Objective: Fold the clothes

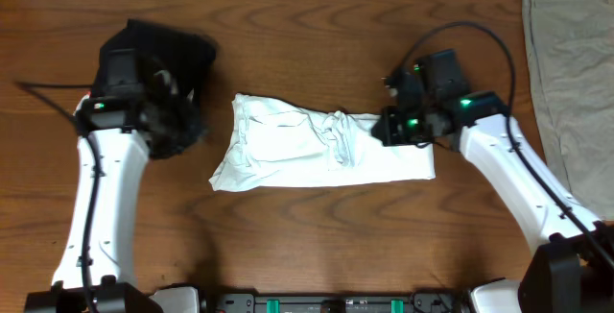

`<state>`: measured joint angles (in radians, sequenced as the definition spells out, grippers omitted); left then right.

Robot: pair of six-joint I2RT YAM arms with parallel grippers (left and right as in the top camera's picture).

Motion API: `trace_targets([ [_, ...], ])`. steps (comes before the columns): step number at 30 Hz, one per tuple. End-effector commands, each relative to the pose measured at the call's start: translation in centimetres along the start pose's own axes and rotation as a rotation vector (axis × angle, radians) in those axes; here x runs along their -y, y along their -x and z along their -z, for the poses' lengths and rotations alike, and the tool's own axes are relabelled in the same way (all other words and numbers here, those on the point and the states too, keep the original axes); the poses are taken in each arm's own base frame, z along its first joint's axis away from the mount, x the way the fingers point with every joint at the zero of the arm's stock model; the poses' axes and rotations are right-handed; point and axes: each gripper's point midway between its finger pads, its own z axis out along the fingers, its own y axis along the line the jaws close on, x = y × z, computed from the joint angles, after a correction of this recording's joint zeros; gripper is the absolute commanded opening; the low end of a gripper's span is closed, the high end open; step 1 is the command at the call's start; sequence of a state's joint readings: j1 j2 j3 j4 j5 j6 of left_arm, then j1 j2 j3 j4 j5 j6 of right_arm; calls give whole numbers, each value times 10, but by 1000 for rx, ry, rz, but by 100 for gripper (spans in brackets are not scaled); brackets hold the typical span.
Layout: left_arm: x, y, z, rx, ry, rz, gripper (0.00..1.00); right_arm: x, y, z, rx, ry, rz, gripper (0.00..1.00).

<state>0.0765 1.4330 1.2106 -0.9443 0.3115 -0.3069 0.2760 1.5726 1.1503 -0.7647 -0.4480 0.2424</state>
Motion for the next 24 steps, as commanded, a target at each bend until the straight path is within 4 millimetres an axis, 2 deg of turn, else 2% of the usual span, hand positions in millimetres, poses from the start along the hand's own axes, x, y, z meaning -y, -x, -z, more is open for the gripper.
trace_targets([
  [1, 52, -23, -1, -58, -152, -154, 6, 33, -3, 1, -10, -123, -41, 2],
  [7, 121, -63, -13, -72, -217, -372, 6, 69, -18, -14, -66, -248, -79, 1],
  [14, 160, -92, -45, -80, -183, -439, 6, 94, -25, -35, -122, -329, -99, 1],
  [19, 193, -118, -82, -118, -217, -511, 6, 101, -24, -48, -131, -331, -102, 1],
  [24, 210, -139, -117, -150, -226, -550, 6, 102, -26, -52, -141, -333, -105, 1],
])
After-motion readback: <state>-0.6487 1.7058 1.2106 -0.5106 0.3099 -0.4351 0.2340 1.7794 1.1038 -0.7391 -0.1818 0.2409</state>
